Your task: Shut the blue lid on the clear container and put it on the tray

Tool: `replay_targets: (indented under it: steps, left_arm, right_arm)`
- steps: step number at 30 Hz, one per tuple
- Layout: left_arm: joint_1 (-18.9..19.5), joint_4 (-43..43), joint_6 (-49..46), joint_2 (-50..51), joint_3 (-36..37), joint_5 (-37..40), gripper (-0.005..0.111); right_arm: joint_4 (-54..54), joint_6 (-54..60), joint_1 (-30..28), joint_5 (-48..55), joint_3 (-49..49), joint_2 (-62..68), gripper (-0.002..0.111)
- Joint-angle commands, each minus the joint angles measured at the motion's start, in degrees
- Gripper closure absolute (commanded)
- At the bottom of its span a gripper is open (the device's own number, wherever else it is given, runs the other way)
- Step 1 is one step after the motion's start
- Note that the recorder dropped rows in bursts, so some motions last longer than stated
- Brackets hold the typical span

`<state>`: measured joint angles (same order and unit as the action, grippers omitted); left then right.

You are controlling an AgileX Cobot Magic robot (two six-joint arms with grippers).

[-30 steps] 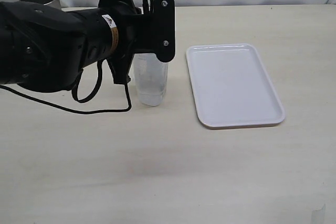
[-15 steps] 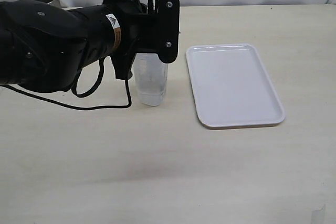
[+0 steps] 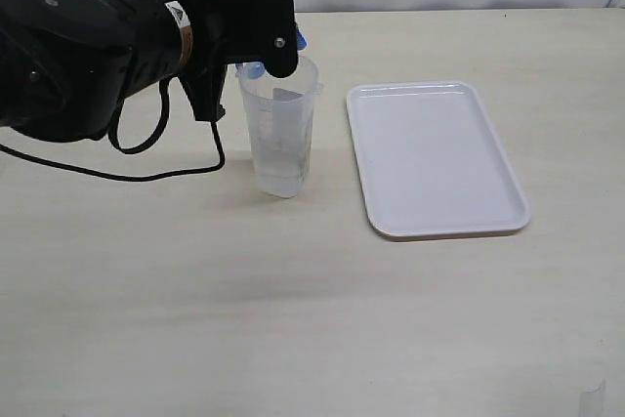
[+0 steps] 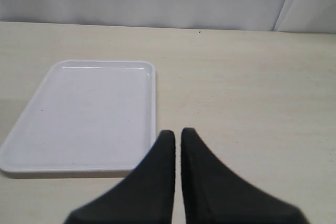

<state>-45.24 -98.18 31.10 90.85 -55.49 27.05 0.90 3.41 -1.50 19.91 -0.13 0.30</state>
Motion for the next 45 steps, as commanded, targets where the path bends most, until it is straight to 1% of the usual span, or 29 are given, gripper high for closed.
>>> replay_targets:
  steps: [1, 6, 13, 29, 36, 39, 45]
  left_arm:
    - [-0.5, -1.2, 0.9, -0.5, 0.1, 0.0, 0.107]
    - [-3.1, -1.8, 0.9, -0.5, 0.1, 2.8, 0.107]
    - [-5.4, -1.8, 0.9, -0.6, 0.1, 6.4, 0.107]
    - [-5.4, -1.8, 2.0, -0.6, 0.1, 6.7, 0.107]
    - [-8.1, -1.8, 2.0, -0.6, 0.1, 7.3, 0.107]
    - [-8.1, -1.7, 2.0, -0.6, 0.1, 7.1, 0.107]
    - [-8.1, 1.8, 2.0, -0.6, 0.1, 6.6, 0.107]
  right_arm:
    - [0.0, 0.0, -0.3, -0.3, 0.1, -0.3, 0.104]
    - [0.0, 0.0, -0.3, -0.3, 0.1, -0.3, 0.104]
    - [0.0, 0.0, -0.3, -0.3, 0.1, -0.3, 0.104]
    - [0.0, 0.0, -0.3, -0.3, 0.1, -0.3, 0.104]
    - [0.0, 0.0, -0.3, -0.3, 0.1, -0.3, 0.104]
    - [0.0, 0.0, -0.3, -0.3, 0.1, -0.3, 0.104]
    - [0.0, 0.0, -0.3, -0.3, 0.1, -0.3, 0.104]
